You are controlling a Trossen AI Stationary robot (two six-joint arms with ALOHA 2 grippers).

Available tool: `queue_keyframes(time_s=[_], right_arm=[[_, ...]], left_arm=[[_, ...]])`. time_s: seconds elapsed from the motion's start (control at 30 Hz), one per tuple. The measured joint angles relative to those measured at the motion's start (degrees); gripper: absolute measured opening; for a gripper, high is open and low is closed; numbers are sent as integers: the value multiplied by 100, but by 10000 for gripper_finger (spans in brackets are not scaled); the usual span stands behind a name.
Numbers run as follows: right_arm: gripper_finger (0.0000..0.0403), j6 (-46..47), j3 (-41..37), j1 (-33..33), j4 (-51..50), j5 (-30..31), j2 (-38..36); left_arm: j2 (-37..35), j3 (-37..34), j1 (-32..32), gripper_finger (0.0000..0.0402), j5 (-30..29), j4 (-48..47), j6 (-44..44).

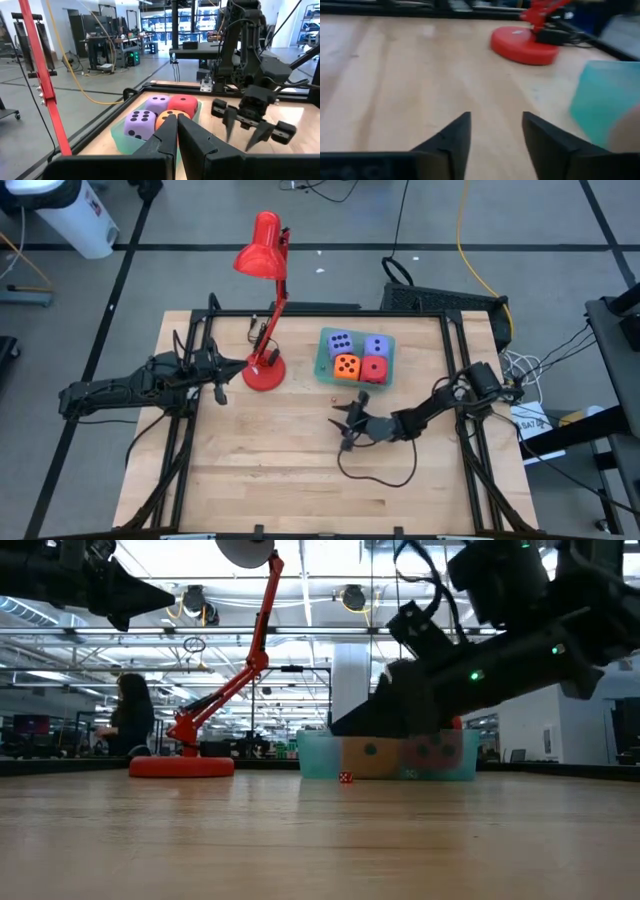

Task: Pick & Place Dice
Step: Put the small red dice into the green bin

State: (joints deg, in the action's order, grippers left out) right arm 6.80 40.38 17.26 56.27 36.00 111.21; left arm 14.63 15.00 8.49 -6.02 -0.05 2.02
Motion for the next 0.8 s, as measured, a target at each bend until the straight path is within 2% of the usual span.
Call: queue_keyframes(time_s=[0.13,0.27,0.53,0.67,0.8], right_arm=[[214,3,14,-1,-15,769,166],[227,393,16,-76,-107,684,212],[203,1319,18,-377,-685,571,211],[200,1357,18,-548,-728,149,210],[202,1288,18,-667,-731,-19,211]], left_arm=[[1,0,0,26,0,-27,22],[0,0,0,26,0,-32,24],[1,0,0,26,-2,-33,26],[0,0,-1,26,-2,-37,28],[1,0,0,26,-2,-44,28]])
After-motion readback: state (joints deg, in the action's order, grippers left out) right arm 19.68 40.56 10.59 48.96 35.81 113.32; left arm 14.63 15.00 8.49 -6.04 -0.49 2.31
